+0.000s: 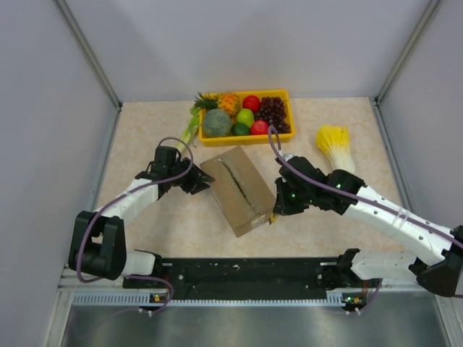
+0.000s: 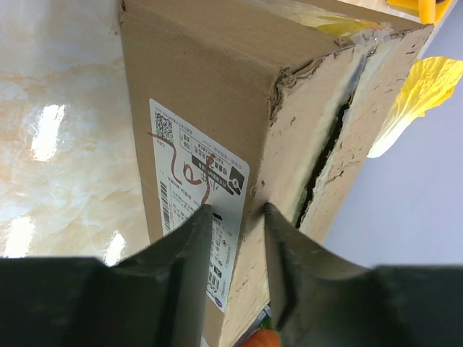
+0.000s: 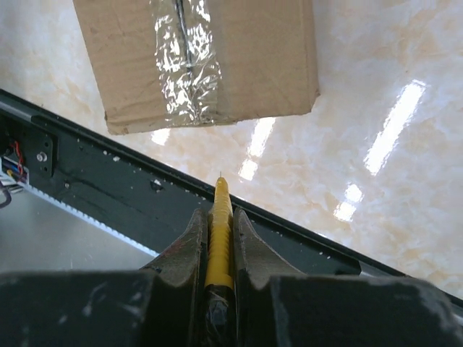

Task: Unpack the express box

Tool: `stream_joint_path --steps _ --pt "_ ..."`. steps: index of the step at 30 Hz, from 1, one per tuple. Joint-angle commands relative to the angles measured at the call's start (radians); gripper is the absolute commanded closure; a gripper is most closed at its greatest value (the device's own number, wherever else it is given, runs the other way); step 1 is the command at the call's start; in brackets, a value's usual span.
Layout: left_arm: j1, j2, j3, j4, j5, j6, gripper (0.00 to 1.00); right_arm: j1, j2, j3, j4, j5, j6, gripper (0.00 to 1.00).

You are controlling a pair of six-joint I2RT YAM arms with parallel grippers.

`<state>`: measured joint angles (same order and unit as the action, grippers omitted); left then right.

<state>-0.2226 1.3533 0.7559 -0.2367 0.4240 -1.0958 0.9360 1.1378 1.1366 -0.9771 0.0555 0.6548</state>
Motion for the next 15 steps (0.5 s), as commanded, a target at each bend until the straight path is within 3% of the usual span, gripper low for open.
stream_joint_path --steps 1,3,7,15 --pt "0.014 0.018 0.028 0.036 -0.008 0.106 0.55 -0.028 -0.029 0.084 0.023 0.096 -0.021 1.00" --pt "0.016 0.014 0.046 0.046 0.021 0.137 0.44 -0.049 -0.029 0.097 0.040 0.106 -0.024 1.00" --pt "0.015 0.009 0.063 0.071 0.074 0.203 0.31 -0.103 -0.020 0.104 0.104 0.116 -0.047 1.00" --pt "0.016 -0.046 0.071 0.102 0.154 0.329 0.27 -0.190 0.051 0.109 0.135 0.239 -0.121 1.00"
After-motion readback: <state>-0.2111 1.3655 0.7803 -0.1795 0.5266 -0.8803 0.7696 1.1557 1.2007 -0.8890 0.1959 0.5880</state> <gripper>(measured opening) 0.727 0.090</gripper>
